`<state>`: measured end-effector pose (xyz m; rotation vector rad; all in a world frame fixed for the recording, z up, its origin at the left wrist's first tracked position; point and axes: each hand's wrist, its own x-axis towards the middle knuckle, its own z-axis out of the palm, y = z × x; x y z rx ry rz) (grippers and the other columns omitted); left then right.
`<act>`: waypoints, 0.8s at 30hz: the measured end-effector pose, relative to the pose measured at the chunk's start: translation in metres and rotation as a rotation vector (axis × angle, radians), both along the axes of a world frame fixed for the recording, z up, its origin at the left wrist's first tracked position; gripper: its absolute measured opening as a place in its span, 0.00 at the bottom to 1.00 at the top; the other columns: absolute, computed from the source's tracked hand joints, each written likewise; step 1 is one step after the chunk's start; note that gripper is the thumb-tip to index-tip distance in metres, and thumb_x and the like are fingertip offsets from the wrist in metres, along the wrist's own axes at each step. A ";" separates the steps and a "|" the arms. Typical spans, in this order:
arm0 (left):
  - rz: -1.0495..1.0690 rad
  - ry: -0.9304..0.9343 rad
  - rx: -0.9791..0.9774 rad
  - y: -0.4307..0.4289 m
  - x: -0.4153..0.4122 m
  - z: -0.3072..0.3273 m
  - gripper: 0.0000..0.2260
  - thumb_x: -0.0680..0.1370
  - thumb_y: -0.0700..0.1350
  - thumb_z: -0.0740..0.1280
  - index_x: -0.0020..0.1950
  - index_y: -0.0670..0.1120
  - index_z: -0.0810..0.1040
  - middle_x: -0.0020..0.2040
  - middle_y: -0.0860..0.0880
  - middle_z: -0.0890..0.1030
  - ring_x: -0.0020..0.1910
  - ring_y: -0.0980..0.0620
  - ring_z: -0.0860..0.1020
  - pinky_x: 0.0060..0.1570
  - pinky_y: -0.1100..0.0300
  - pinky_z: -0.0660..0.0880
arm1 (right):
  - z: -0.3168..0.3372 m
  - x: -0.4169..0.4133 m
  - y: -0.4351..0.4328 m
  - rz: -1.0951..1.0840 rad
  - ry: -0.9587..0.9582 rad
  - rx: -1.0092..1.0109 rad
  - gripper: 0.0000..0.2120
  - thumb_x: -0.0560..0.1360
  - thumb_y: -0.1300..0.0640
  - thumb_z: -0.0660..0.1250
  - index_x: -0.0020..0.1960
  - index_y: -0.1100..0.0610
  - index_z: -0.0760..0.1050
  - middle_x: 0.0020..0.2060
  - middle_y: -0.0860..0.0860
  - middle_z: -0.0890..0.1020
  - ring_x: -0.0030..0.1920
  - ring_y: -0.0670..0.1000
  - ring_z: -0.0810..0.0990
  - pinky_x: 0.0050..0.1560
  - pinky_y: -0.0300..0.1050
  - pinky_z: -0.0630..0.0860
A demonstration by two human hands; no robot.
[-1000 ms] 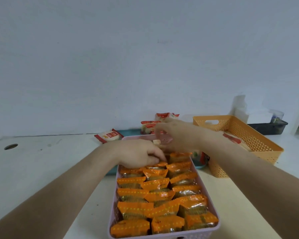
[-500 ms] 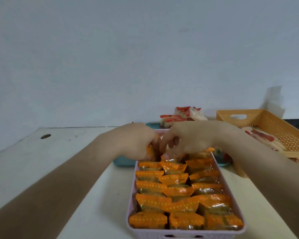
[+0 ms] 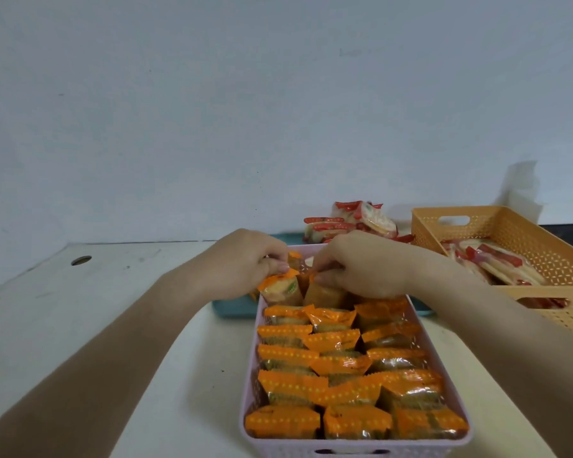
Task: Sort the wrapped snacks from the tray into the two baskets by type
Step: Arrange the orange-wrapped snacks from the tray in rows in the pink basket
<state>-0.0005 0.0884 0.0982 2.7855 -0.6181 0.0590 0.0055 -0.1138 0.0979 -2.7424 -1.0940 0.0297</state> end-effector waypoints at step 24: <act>-0.203 0.251 -0.054 -0.026 0.009 -0.006 0.06 0.74 0.54 0.71 0.48 0.56 0.83 0.45 0.59 0.82 0.47 0.61 0.78 0.53 0.53 0.78 | -0.002 0.029 -0.009 -0.156 -0.022 -0.138 0.10 0.77 0.45 0.64 0.54 0.48 0.77 0.41 0.41 0.77 0.39 0.41 0.73 0.37 0.37 0.70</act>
